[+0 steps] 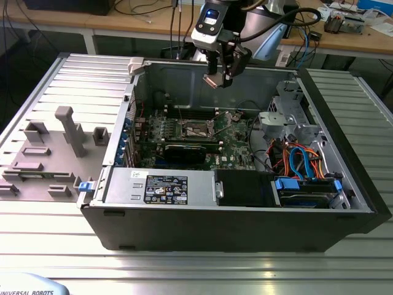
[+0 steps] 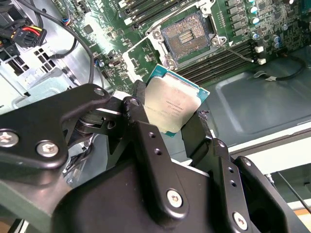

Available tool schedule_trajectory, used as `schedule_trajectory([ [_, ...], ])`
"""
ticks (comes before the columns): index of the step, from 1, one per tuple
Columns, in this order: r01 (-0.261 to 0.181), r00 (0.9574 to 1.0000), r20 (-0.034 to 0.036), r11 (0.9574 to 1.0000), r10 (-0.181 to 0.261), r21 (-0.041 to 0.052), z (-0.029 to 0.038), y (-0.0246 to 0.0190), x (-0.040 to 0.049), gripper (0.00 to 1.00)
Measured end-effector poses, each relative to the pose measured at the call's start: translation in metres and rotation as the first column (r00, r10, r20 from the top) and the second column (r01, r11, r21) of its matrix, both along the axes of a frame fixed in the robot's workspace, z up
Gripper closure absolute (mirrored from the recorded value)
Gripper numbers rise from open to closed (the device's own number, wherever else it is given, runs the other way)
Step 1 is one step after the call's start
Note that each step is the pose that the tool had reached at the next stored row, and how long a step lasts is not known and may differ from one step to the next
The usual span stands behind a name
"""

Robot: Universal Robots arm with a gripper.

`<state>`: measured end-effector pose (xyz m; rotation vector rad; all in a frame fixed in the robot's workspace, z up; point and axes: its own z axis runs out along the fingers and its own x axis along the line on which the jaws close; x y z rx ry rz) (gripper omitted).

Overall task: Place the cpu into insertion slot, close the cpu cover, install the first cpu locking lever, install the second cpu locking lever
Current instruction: 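Place the cpu into insertion slot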

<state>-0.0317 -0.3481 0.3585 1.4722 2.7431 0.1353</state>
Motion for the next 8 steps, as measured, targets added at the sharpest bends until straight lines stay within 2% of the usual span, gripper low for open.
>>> schedule_trajectory([
  [3,0.009,1.0000,-0.0001,1.0000,-0.009,0.0000,0.0000,0.0000,0.0000,0.46],
  [8,0.051,0.9987,0.0000,0.9987,-0.051,0.0000,0.0000,0.0001,0.0000,0.46],
])
